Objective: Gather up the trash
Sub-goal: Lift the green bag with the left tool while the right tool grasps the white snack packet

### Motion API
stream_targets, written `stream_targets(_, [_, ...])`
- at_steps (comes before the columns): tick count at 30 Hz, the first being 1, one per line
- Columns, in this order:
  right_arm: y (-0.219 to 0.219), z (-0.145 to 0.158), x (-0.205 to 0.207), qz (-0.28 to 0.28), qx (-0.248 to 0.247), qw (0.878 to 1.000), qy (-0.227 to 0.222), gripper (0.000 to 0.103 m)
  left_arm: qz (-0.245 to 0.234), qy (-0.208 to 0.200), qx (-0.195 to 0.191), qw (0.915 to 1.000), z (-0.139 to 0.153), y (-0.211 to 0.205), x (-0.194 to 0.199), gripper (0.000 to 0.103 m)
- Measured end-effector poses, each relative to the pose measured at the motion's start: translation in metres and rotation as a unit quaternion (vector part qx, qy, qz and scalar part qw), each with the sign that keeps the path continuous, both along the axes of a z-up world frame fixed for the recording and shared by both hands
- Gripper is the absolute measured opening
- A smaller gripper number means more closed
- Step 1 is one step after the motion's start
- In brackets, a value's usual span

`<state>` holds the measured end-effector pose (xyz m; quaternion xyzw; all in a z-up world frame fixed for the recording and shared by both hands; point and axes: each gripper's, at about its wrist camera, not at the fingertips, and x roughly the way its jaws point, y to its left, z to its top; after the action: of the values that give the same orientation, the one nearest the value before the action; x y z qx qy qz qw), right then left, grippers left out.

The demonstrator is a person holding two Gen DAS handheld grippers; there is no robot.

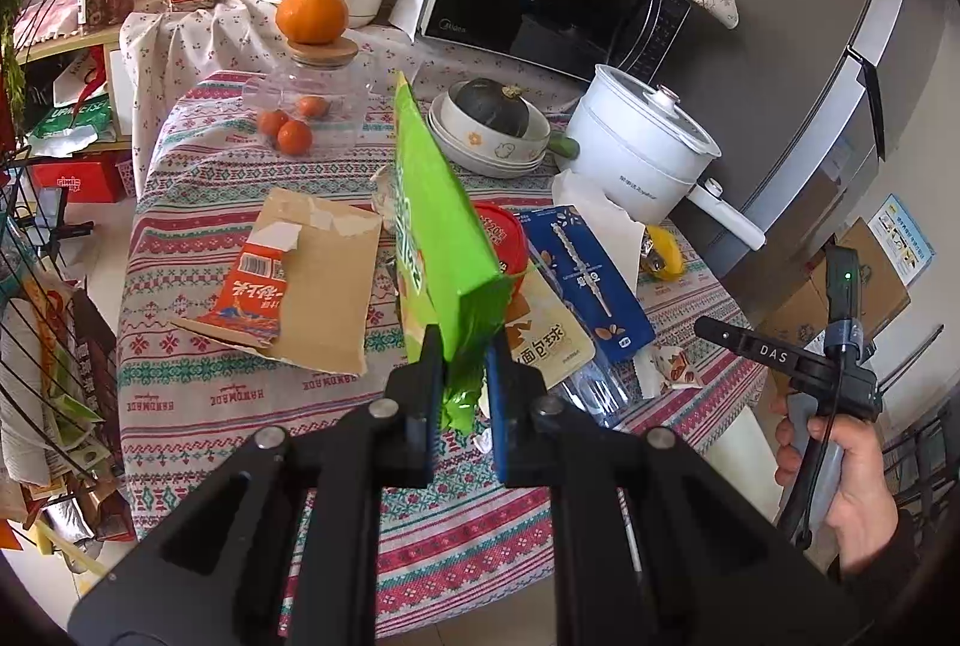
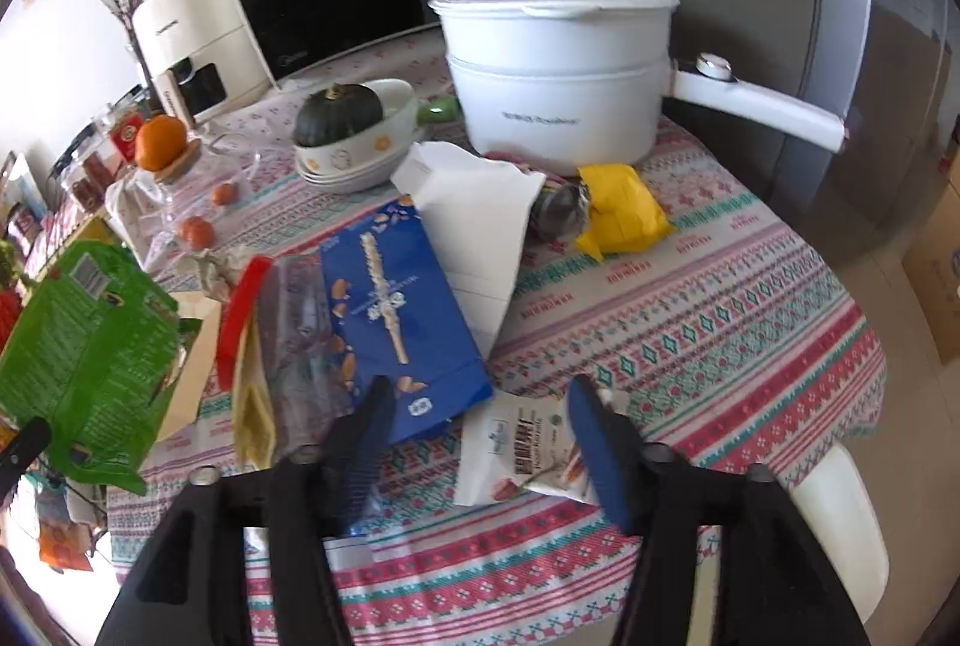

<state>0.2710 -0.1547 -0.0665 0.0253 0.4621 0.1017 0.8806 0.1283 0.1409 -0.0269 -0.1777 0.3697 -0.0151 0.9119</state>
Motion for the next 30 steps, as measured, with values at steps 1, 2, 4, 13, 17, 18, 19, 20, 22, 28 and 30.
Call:
stream_targets(1, [-0.003, -0.009, 0.004, -0.003, -0.011, 1.0, 0.019, 0.078, -0.002, 0.001, 0.001, 1.0, -0.001, -0.001, 0.0, 0.014])
stream_targets(2, [-0.003, -0.019, 0.007, -0.005, -0.027, 0.999, 0.034, 0.078, -0.004, 0.002, 0.001, 1.0, -0.001, -0.002, 0.001, 0.014])
stream_targets(4, [-0.001, -0.035, 0.01, -0.001, -0.048, 0.997, 0.055, 0.078, -0.007, 0.006, 0.0, 1.0, -0.003, -0.004, 0.003, 0.014])
stream_targets(13, [0.025, -0.079, 0.021, 0.015, -0.127, 0.99, 0.062, 0.063, -0.02, 0.018, 0.011, 0.9996, -0.008, -0.014, 0.003, 0.014])
stream_targets(17, [0.016, -0.073, 0.021, 0.01, -0.106, 0.992, 0.062, 0.014, -0.026, 0.011, 0.011, 0.9995, -0.004, -0.016, 0.001, 0.014])
stream_targets(18, [0.011, -0.07, 0.02, 0.008, -0.095, 0.993, 0.064, 0.013, -0.03, 0.007, 0.01, 0.9995, -0.002, -0.016, -0.001, 0.014])
stream_targets(19, [0.006, -0.067, 0.018, 0.005, -0.086, 0.994, 0.065, 0.012, -0.033, 0.002, 0.01, 0.9994, 0.001, -0.017, -0.002, 0.014])
stream_targets(20, [0.0, -0.062, 0.017, 0.001, -0.079, 0.995, 0.064, 0.012, -0.035, -0.003, 0.009, 0.9993, 0.003, -0.018, -0.004, 0.014])
stream_targets(22, [-0.012, -0.049, 0.012, -0.005, -0.059, 0.997, 0.059, 0.012, -0.039, -0.012, 0.005, 0.9992, 0.008, -0.019, -0.008, 0.014])
stream_targets(28, [-0.057, -0.002, -0.014, -0.021, -0.007, 0.999, 0.035, 0.011, -0.07, -0.035, -0.023, 0.9967, 0.022, -0.038, -0.018, 0.014])
stream_targets(30, [-0.072, 0.011, -0.025, -0.022, 0.002, 0.999, 0.027, 0.011, -0.091, -0.042, -0.028, 0.9946, 0.026, -0.053, -0.02, 0.014])
